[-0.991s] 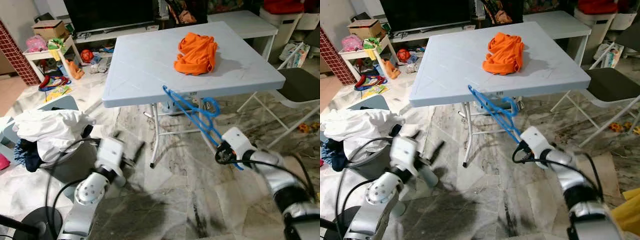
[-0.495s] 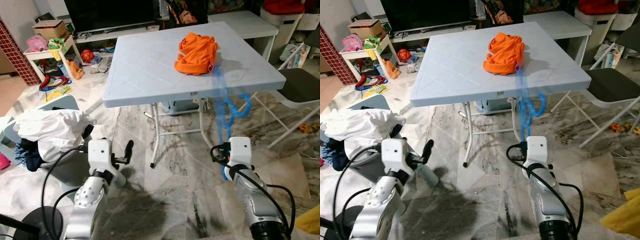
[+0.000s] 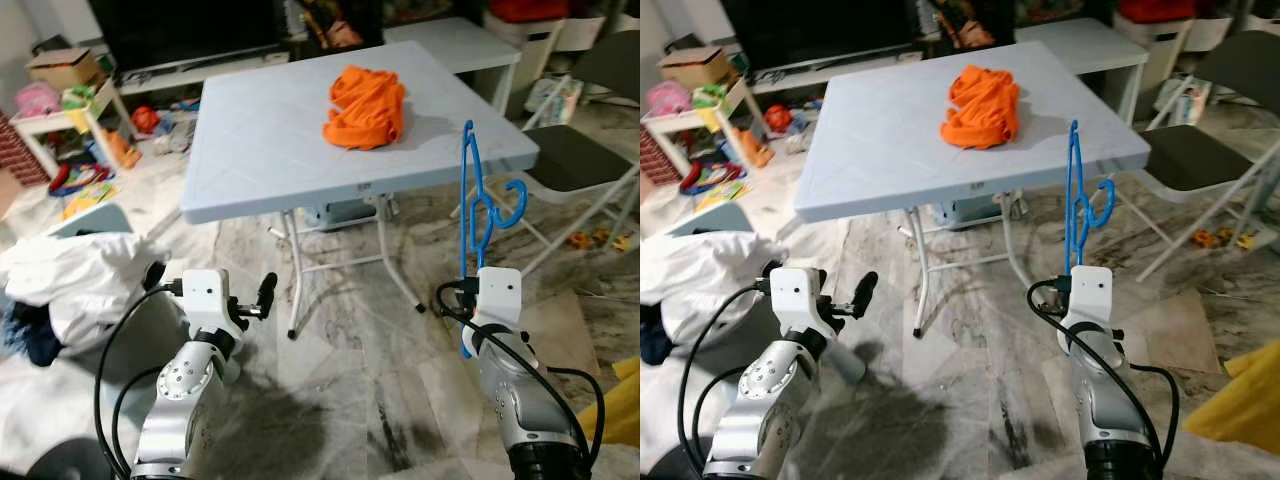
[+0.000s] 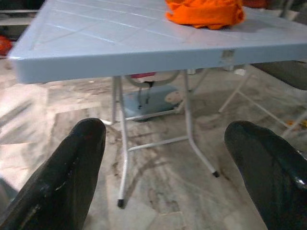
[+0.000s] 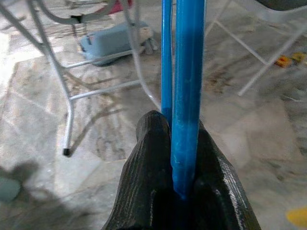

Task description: Hang hanger

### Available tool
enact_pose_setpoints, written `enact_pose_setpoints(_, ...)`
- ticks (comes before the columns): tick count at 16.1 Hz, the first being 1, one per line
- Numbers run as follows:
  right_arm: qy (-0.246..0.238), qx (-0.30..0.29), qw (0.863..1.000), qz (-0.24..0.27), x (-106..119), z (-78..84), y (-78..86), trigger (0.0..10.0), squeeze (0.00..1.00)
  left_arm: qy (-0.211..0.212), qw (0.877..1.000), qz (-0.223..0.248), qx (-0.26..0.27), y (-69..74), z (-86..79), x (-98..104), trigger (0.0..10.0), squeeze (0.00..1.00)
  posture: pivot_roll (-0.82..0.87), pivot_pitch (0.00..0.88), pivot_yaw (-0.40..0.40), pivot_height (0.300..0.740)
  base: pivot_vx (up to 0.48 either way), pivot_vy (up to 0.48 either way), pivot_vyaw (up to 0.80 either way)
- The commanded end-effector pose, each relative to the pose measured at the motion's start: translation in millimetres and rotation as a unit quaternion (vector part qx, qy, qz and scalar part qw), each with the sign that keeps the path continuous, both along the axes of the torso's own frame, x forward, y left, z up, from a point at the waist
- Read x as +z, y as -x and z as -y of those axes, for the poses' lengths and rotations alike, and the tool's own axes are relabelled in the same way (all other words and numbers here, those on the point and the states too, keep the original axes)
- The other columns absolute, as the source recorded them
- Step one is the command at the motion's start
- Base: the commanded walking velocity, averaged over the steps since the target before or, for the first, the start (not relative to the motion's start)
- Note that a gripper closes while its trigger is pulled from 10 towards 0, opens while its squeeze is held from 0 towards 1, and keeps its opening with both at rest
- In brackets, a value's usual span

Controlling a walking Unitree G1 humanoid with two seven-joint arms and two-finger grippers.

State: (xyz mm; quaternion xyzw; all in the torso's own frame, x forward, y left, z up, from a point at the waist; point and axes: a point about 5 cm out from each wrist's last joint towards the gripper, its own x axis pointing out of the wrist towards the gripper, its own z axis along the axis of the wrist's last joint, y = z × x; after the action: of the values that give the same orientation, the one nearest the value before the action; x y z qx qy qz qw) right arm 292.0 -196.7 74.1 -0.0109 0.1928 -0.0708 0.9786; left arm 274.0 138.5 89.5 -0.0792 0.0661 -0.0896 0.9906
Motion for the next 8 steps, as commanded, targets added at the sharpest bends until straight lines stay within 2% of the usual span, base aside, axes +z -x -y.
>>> enact_pose_setpoints(1, 0.002, 0.004, 1.000, 0.013, 8.0, -4.8, -2.8, 10.0, 0.00, 0.001, 1.000, -0.003, 0.000, -1.4, -3.9, 0.9, 10.0, 0.00, -0.14, 0.000, 0.104, 0.740, 0.000, 0.386, -0.80)
enact_pose_setpoints(8, 0.009, -0.006, 1.000, 0.009, 7.9, -4.5, -2.0, 10.0, 0.00, 0.009, 1.000, -0.009, -0.011, -1.8, -1.9, 1.1, 10.0, 0.00, -0.14, 0.000, 0.105, 0.740, 0.000, 0.431, -0.80)
